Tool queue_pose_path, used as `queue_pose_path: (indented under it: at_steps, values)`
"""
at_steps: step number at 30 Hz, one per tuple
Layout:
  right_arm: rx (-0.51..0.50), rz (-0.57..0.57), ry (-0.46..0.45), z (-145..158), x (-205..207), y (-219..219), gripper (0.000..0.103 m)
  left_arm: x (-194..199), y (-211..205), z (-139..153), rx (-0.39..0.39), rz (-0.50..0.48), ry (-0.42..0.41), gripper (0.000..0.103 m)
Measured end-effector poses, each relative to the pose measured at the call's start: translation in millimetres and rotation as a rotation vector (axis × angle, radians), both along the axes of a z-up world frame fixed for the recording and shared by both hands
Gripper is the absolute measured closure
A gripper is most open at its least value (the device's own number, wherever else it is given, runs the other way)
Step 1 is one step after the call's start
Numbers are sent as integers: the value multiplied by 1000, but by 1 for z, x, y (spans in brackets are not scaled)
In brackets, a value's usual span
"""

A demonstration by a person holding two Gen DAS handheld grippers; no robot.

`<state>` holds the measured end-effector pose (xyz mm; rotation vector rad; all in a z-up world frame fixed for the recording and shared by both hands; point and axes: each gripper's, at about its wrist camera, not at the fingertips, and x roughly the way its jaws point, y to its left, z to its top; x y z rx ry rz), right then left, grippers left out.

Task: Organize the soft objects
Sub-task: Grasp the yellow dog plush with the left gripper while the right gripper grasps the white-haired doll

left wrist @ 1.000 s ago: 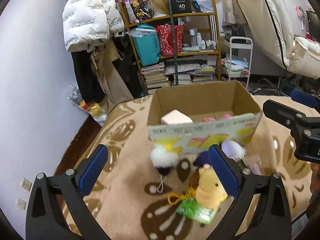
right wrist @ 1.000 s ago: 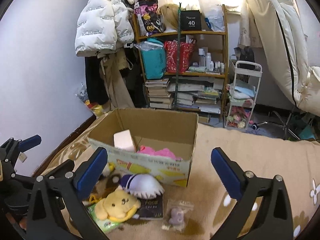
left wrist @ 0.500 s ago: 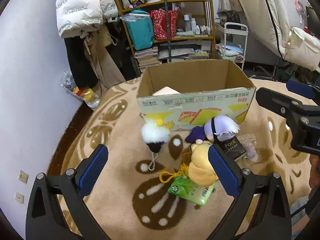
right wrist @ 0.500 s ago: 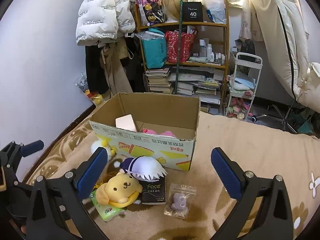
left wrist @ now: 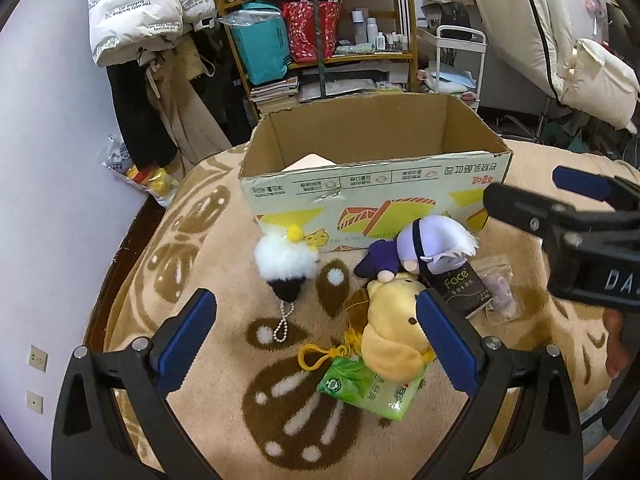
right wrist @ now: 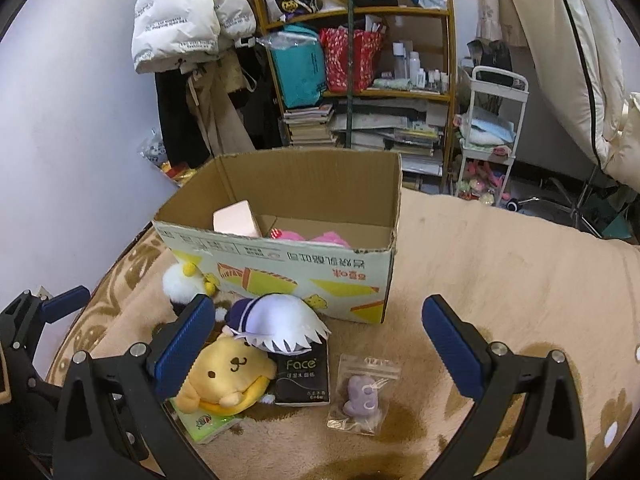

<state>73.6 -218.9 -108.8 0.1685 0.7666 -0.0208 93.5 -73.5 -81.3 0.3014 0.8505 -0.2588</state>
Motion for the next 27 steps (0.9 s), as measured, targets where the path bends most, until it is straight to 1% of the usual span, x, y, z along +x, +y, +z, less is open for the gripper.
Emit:
queue_pose_path:
  at_steps: [4, 6, 11, 15, 27]
  values:
    - [19, 2, 23, -8, 7, -2, 0, 5, -5, -6, -10, -26, -1, 4]
    - [44, 10, 33, -11, 11, -3, 0, 8, -9, -9, -12, -43, 1, 4]
    - [90, 13, 57, -21, 22, -4, 0, 13, -16, -16, -38, -83, 35, 4]
    - [96, 12, 78, -30, 30, -3, 0, 13, -22, -23, -44, -98, 56, 4]
    - [124, 24, 163, -60, 47, -4, 0, 29, -29, -55, -95, -97, 217, 4]
